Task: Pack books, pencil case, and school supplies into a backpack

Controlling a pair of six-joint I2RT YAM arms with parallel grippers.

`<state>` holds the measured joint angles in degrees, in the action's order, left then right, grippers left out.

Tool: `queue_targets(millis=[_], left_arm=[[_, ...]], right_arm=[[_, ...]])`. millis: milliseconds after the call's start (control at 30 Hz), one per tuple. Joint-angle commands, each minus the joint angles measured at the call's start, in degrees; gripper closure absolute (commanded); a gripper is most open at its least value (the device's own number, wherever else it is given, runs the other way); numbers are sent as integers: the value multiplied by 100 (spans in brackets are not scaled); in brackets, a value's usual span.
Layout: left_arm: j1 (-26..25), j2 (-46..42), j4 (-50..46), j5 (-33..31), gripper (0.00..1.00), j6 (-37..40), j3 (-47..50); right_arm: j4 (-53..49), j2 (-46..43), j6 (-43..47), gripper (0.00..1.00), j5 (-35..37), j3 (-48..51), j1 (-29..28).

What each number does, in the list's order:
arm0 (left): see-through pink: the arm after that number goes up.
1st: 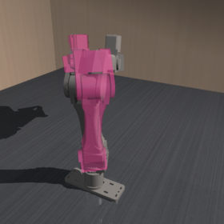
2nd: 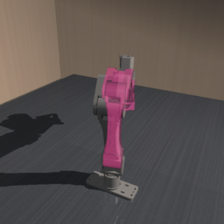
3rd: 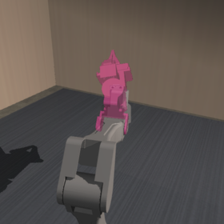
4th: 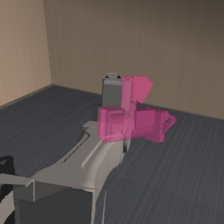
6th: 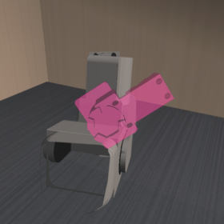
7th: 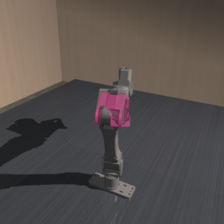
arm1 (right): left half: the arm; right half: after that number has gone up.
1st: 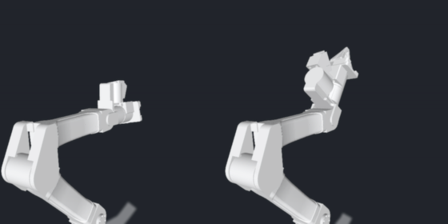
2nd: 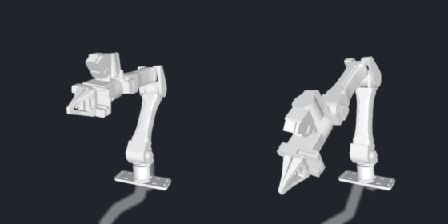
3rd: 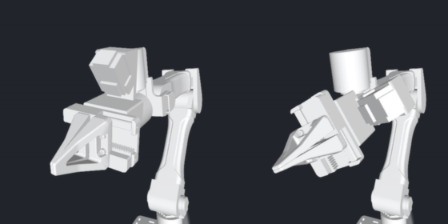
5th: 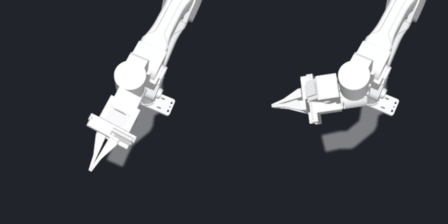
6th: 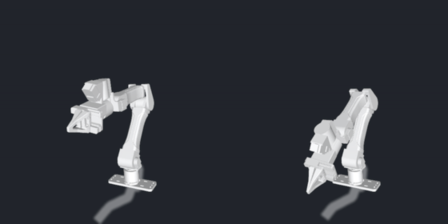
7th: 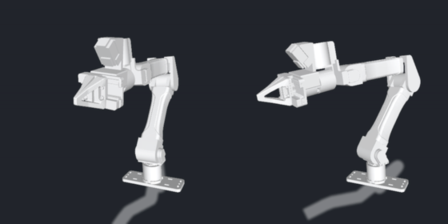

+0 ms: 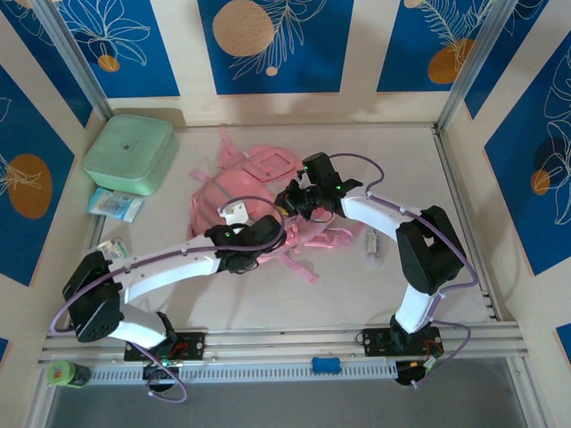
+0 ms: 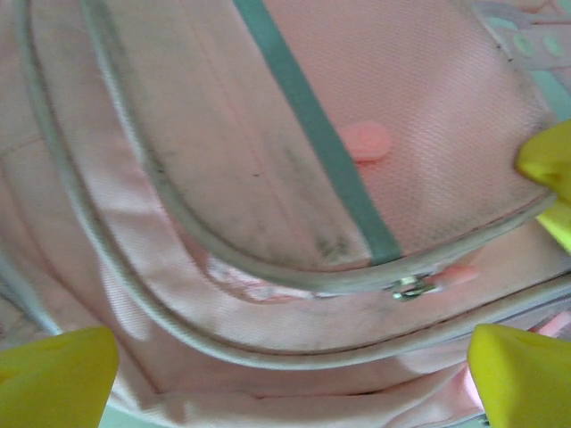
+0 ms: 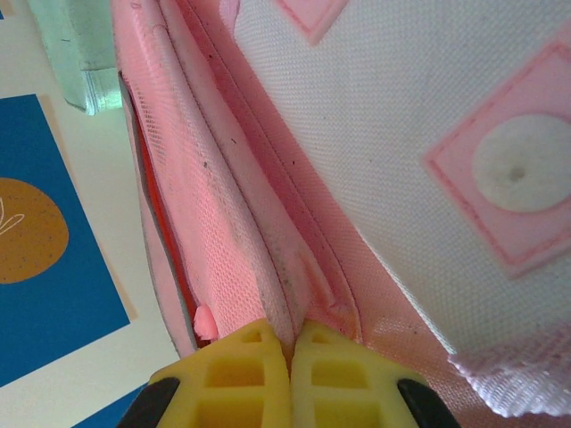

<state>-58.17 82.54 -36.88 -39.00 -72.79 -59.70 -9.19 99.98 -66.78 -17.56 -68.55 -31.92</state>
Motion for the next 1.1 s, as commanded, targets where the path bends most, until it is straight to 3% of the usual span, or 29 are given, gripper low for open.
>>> queue_targets(millis=[0,67,267,400,567,867,1067], left_arm=[[-1,279,-15,-269,1,-385,-319],[3,440,-21,-445,1,-380,-421],[211,820,145,-48,1,-937,-330],[226,1044,-301,-345,0,-1101,-538],[42,1136,-974,-236,1,-1309,-646],[-242,313,-872,-42,2,-825,-73],[-361,244,-795,-123,4,-374,-390]], right_arm=[[170,47,-89,100,-54,-140,-44],[163,30,-93,100,-53,-124,-42],[284,38,-203,100,-89,-74,-51],[343,38,-256,100,-111,-65,-69],[254,37,-195,100,-51,-138,-60],[297,93,-185,100,-33,-186,-101],[247,133,-168,100,-13,-259,-97]])
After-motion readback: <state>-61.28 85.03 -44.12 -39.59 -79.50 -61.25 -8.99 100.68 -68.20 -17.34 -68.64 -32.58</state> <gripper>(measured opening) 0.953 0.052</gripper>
